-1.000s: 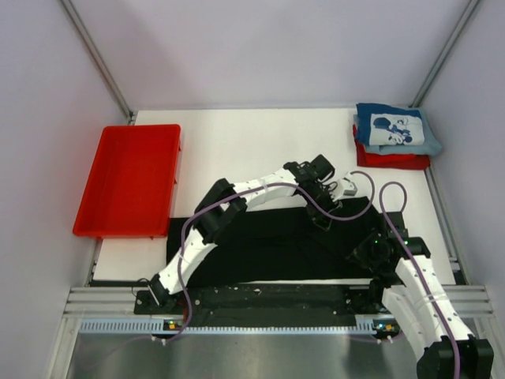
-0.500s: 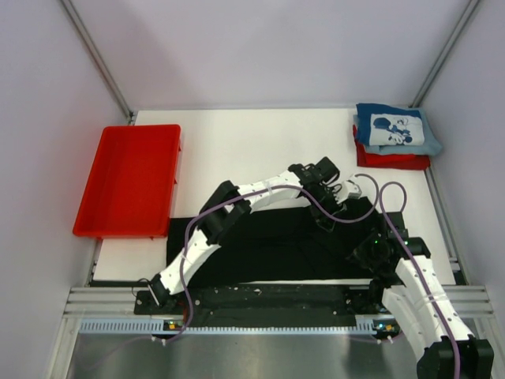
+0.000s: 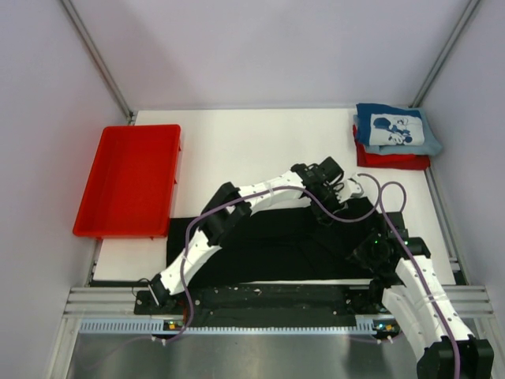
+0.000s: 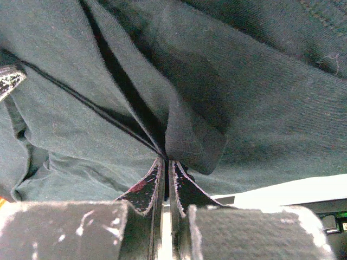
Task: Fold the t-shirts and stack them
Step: Fold the other side of the tshirt into a rectangle
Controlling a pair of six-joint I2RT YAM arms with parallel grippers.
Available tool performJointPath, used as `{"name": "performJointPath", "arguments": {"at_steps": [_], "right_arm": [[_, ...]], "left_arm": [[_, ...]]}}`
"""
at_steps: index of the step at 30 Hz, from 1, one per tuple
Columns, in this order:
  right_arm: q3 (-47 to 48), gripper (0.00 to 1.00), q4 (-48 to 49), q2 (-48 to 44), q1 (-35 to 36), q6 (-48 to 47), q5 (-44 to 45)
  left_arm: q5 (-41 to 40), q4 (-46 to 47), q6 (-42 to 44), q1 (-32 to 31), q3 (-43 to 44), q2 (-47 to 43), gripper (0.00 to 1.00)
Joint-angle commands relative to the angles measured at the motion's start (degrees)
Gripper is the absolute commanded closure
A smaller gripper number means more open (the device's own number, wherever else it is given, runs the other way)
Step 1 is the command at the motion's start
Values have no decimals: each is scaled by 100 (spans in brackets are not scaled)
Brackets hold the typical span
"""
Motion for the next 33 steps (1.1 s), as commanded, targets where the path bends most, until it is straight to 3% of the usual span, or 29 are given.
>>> {"name": "performJointPath", "arguments": {"at_steps": [1, 4, 6, 9, 13, 18, 33], "right_arm": [[-3, 100, -9, -16, -19, -57, 69], [-3, 100, -9, 1, -19, -65, 77], [-3, 100, -18, -7, -19, -65, 77], [-3, 100, -18, 1, -19, -65, 77], [-3, 100, -9, 1, -19, -83, 77], [-3, 100, 0, -7, -19, -92, 77], [-3, 100, 0, -34, -28, -92, 33]], "left_arm": [[252, -181, 161, -112, 21, 29, 56], [665, -198, 222, -121, -58, -50, 66], [815, -198, 310, -138, -102, -146, 78], [807, -198, 415, -156, -137, -296, 83], [693, -198, 495, -156, -137, -419, 70], [921, -190, 486, -165, -172, -560, 62], [1607, -444, 1030, -218, -252, -710, 61]]}}
